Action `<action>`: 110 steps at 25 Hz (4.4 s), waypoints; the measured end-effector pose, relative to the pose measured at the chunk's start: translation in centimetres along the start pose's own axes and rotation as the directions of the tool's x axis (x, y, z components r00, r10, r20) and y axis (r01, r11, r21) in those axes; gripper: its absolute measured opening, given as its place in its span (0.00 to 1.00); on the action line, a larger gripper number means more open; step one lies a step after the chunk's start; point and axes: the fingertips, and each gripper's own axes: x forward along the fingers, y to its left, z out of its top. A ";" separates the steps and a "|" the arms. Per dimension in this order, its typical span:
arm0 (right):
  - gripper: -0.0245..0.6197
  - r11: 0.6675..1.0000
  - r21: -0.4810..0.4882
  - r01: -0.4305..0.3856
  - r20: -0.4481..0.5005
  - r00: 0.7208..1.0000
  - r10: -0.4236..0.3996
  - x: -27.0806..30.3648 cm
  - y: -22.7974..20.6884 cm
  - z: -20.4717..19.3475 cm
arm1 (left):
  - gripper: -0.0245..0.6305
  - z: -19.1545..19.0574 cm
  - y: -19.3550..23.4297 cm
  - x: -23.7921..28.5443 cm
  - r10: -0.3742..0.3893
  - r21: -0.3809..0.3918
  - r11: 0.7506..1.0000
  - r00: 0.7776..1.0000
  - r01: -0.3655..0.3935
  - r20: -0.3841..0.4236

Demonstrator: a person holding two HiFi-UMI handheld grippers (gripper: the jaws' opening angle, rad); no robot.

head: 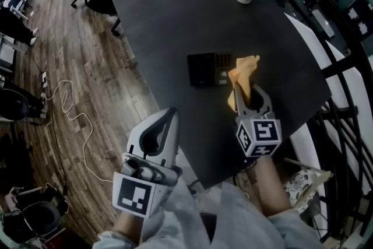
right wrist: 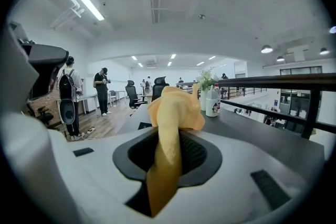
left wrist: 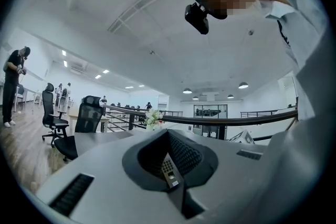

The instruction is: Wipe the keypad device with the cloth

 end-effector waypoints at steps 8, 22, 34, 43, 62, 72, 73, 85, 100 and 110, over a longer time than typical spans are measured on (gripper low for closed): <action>0.19 0.998 -0.040 0.049 -0.053 0.997 -0.051 4.5 0.2 -1.6 | 0.06 -0.9 3.1 0.8 -0.007 -0.017 1.000 1.000 0.007 -0.020; 0.19 0.991 -0.052 0.120 -0.110 0.986 -0.125 9.7 -1.5 -2.7 | 0.06 -1.9 7.1 1.9 -0.019 -0.037 0.999 0.999 0.017 -0.043; 0.19 0.988 -0.060 0.143 -0.146 0.978 -0.151 11.5 -1.3 -2.4 | 0.06 -2.1 8.6 2.9 -0.027 -0.053 0.998 0.999 0.024 -0.043; 0.19 0.993 -0.118 0.023 -0.160 0.986 -0.042 12.3 3.8 -2.4 | 0.06 -2.4 9.5 2.9 -0.011 -0.059 0.998 0.999 0.008 -0.053; 0.19 0.968 -0.145 -0.206 -0.238 0.957 0.168 11.6 12.2 -6.5 | 0.06 -2.6 9.6 2.6 0.006 -0.056 0.998 0.998 -0.009 -0.059; 0.19 0.979 -0.150 -0.136 -0.261 0.961 0.093 10.8 8.4 -7.4 | 0.06 -2.5 9.4 2.6 -0.003 -0.060 0.998 0.999 0.000 -0.051; 0.19 0.981 -0.150 -0.122 -0.264 0.961 0.080 10.7 7.9 -7.6 | 0.06 -2.5 9.4 2.6 -0.005 -0.060 0.998 0.999 0.002 -0.050; 0.20 0.990 -0.118 0.075 -0.272 0.956 -0.105 8.7 0.0 -8.5 | 0.06 -2.0 9.4 2.2 -0.009 -0.053 0.999 0.999 0.007 -0.046; 0.20 0.997 -0.026 0.071 -0.318 0.945 -0.076 8.1 3.4 -11.5 | 0.06 -2.4 9.6 1.9 -0.013 -0.059 0.998 0.999 0.010 -0.050; 0.20 0.990 -0.027 -0.136 -0.342 0.932 0.118 8.7 11.8 -11.6 | 0.06 -2.3 9.7 1.5 -0.004 -0.062 0.998 0.999 0.002 -0.045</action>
